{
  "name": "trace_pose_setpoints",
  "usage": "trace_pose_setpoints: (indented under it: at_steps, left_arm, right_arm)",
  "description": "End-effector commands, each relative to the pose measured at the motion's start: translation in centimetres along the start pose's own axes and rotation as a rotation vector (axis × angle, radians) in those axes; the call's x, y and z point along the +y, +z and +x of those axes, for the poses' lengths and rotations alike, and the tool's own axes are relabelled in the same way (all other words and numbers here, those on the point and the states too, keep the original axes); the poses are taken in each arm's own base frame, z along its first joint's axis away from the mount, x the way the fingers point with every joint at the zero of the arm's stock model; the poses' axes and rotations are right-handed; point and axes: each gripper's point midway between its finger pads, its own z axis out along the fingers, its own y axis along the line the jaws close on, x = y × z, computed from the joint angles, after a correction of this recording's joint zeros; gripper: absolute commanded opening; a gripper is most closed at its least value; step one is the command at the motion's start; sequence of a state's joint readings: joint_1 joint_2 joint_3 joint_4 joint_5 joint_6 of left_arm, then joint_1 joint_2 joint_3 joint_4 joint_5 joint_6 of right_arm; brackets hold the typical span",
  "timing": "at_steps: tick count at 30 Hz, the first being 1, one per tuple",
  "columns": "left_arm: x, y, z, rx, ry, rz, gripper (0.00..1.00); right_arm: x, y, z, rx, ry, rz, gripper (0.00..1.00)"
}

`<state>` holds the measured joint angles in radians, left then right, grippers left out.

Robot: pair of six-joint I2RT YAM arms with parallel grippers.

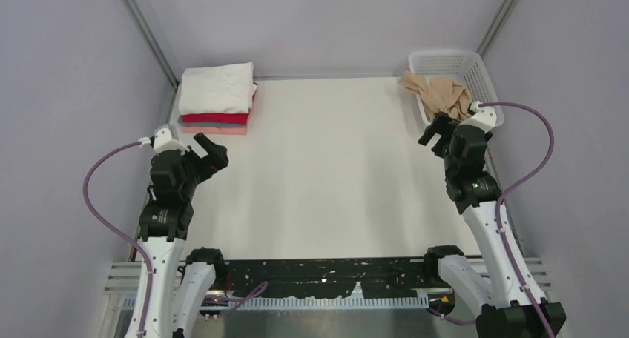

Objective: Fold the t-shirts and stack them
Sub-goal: Grab crumpled tshirt from bin with the right arm

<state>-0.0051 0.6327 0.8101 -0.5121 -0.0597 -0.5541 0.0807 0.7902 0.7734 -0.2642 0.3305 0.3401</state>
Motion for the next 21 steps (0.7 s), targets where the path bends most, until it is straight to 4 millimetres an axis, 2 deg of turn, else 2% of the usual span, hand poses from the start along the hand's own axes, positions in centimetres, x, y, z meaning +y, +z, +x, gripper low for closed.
trace_pose_setpoints:
  at_steps: [1, 2, 3, 4, 5, 6, 7, 8, 9, 10, 11, 12, 13, 14, 15, 16, 17, 18, 19, 20, 21]
  left_arm:
    - [0.3, -0.6, 0.1, 0.025, 0.002, -0.025, 0.99]
    - [0.4, -0.6, 0.1, 0.023, 0.0, -0.03, 0.99]
    - [0.3, -0.6, 0.1, 0.023, -0.003, -0.028, 0.99]
    - [0.2, -0.5, 0.1, 0.022, -0.004, -0.019, 0.99]
    - [0.1, -0.5, 0.0, 0.017, -0.003, -0.011, 0.99]
    - [0.1, -0.5, 0.0, 0.015, -0.005, -0.013, 0.99]
    - [0.1, -0.6, -0.1, 0.011, -0.01, -0.014, 0.99]
    - [0.1, -0.5, 0.0, 0.01, -0.02, -0.014, 0.99]
    - [0.0, -0.5, 0.1, 0.011, -0.034, -0.011, 0.99]
    - [-0.3, -0.4, 0.3, 0.015, -0.055, 0.008, 0.99]
    - [-0.7, -0.1, 0.7, 0.024, -0.068, 0.037, 0.99]
    - [-1.5, 0.0, 1.4, 0.045, -0.078, 0.084, 0.99]
    - [-1.8, 0.2, 1.9, 0.057, -0.092, 0.111, 0.99]
    - [-2.0, 0.4, 2.2, 0.067, -0.1, 0.123, 0.99]
    - [-1.9, 0.5, 2.5, 0.075, -0.103, 0.122, 0.99]
    - [-1.6, 0.5, 2.6, 0.082, -0.106, 0.106, 0.99]
    - [-1.2, 0.5, 2.7, 0.085, -0.106, 0.082, 0.99]
    - [-0.9, 0.5, 2.6, 0.082, -0.102, 0.062, 0.99]
    - [-0.6, 0.4, 2.4, 0.073, -0.098, 0.043, 0.99]
    - [-0.5, 0.4, 2.4, 0.072, -0.096, 0.037, 0.99]
    - [-0.5, 0.4, 2.3, 0.071, -0.094, 0.037, 0.99]
  right_arm:
    - [2.0, 0.7, -3.1, 0.031, -0.05, -0.034, 0.95]
    - [1.7, 2.1, -2.7, 0.063, -0.087, 0.008, 0.95]
    - [1.9, 2.4, -4.5, 0.045, -0.087, 0.029, 0.95]
    - [1.0, 4.4, -3.7, 0.092, -0.103, 0.096, 0.95]
    - [1.2, 6.1, -4.3, 0.124, -0.096, 0.125, 0.95]
    - [0.5, 7.2, -4.8, 0.14, -0.08, 0.153, 0.95]
    - [0.7, 9.2, -5.7, 0.159, -0.07, 0.17, 0.95]
    - [0.0, 10.4, -6.2, 0.166, -0.057, 0.195, 0.95]
    - [0.2, 12.6, -6.6, 0.184, -0.053, 0.213, 0.95]
    - [-0.2, 13.7, -7.3, 0.18, -0.052, 0.235, 0.95]
    - [-0.1, 16.0, -7.4, 0.191, -0.059, 0.25, 0.95]
    - [-0.2, 17.1, -9.2, 0.154, -0.043, 0.263, 0.95]
    - [-0.7, 19.7, -7.2, 0.199, -0.044, 0.289, 0.95]
    - [-0.9, 20.7, -8.8, 0.171, -0.02, 0.297, 0.95]
    - [-1.6, 23.1, -6.7, 0.216, -0.005, 0.32, 0.95]
    - [-1.8, 24.0, -8.2, 0.189, 0.019, 0.321, 0.95]
    - [-2.5, 26.1, -6.0, 0.231, 0.027, 0.336, 0.95]
    - [-2.2, 27.0, -7.0, 0.207, 0.039, 0.325, 0.95]
    - [-2.6, 28.8, -4.7, 0.249, 0.037, 0.327, 0.95]
    - [-2.2, 29.6, -5.4, 0.229, 0.045, 0.316, 0.95]
    - [-2.6, 30.9, -3.4, 0.262, 0.041, 0.318, 0.95]
